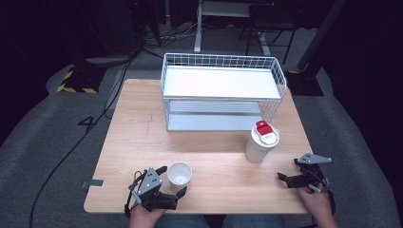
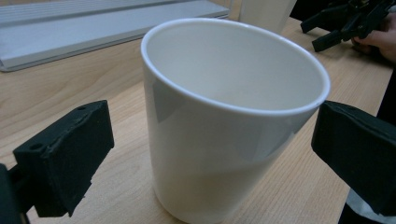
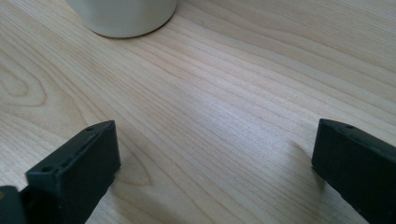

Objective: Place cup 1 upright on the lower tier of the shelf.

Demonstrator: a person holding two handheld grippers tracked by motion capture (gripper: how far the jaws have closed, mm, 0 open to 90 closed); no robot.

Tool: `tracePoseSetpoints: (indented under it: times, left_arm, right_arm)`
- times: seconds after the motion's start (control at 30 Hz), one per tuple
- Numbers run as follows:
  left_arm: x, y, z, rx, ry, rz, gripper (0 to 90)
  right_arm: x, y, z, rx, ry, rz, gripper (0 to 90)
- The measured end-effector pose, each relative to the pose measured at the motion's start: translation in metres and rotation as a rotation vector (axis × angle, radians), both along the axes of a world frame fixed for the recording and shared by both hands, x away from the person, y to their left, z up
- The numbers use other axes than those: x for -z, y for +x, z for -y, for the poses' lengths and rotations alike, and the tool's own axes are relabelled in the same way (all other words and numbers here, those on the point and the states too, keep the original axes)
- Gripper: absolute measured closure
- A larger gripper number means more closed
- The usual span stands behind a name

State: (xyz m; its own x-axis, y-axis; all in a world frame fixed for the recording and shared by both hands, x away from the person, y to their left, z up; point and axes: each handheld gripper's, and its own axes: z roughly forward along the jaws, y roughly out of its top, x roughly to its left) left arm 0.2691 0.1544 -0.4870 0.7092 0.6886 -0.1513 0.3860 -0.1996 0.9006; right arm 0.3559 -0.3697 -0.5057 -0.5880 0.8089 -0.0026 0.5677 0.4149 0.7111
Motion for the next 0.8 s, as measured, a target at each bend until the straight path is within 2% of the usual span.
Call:
tracePoseSetpoints:
  times: [0.2,0.27,0.4,0.57,0.8]
  left_arm:
    - [0.006,0.003,0.005,0.013,0.033,-0.021,0.4]
    - [0.008,0.005,0.007,0.010,0.067,-0.031,0.4]
    - [0.011,0.006,0.008,0.008,0.089,-0.049,0.4]
    - [0.012,0.008,0.012,0.011,0.111,-0.048,0.7]
    - [0.012,0.010,0.018,0.028,0.137,-0.055,8.7]
  right_arm:
    - [0.000,0.000,0.000,0.000,0.000,0.000,1.2]
    - [0.000,0.000,0.000,0.000,0.000,0.000,1.2]
    - [0.000,0.000,0.000,0.000,0.000,0.000,1.2]
    - [0.000,0.000,0.000,0.000,0.000,0.000,1.2]
    - [0.000,0.000,0.000,0.000,0.000,0.000,1.2]
